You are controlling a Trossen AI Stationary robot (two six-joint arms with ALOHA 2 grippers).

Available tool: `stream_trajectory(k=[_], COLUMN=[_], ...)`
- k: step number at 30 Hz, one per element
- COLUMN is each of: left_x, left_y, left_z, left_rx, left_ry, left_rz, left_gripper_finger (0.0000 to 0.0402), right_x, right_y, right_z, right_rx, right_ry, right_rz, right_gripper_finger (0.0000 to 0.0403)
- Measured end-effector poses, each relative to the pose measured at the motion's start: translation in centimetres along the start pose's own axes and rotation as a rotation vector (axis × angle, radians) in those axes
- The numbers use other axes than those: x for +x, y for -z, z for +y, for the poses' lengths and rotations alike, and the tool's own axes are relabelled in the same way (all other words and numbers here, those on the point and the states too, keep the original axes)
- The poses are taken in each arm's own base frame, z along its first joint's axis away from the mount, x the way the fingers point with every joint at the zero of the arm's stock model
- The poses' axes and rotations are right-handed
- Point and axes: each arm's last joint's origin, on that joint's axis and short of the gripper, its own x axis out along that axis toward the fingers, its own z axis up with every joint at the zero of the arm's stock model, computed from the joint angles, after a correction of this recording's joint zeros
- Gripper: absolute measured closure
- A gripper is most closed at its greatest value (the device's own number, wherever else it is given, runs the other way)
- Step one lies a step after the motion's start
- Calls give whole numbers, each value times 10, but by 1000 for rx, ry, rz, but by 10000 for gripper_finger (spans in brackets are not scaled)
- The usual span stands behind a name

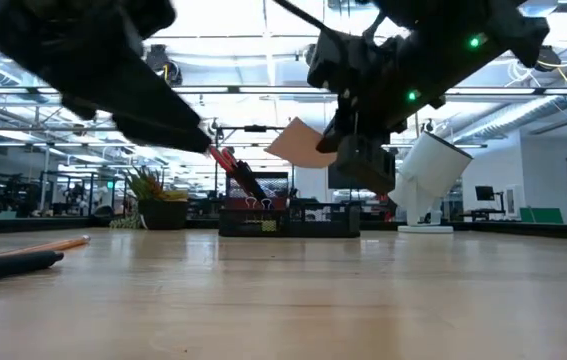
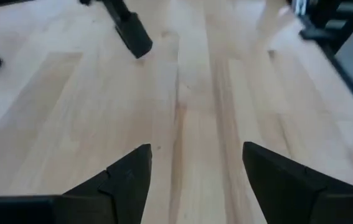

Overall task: Pick and place office supplies into organizer
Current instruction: Put the sticky note into the mesh organizer

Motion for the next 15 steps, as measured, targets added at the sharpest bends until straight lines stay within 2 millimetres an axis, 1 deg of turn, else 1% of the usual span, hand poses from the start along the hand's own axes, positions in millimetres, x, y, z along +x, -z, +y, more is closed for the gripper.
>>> stream_trajectory(k=[3,5,9,12,15], left_x=[-23,-45,-81,-95,-100], left_y=[0,-1,-2,0,3], left_z=[8,13,21,28,31], left_rx=[-34,-57,-82,-90,-88], left_ry=[40,73,143,158,158], left_rz=[-117,-210,-357,-403,-406], left_gripper_finger=[146,146,146,146,146], right_x=[12,20,38,53,65], right_y=[5,12,24,30,34], right_z=[-5,-8,-14,-21,-28], right_rx=[34,29,3,28,18], right_ry=[9,15,-45,-72,-60], right_rz=[47,94,177,227,259], right_gripper_finger=[403,403,403,403,403])
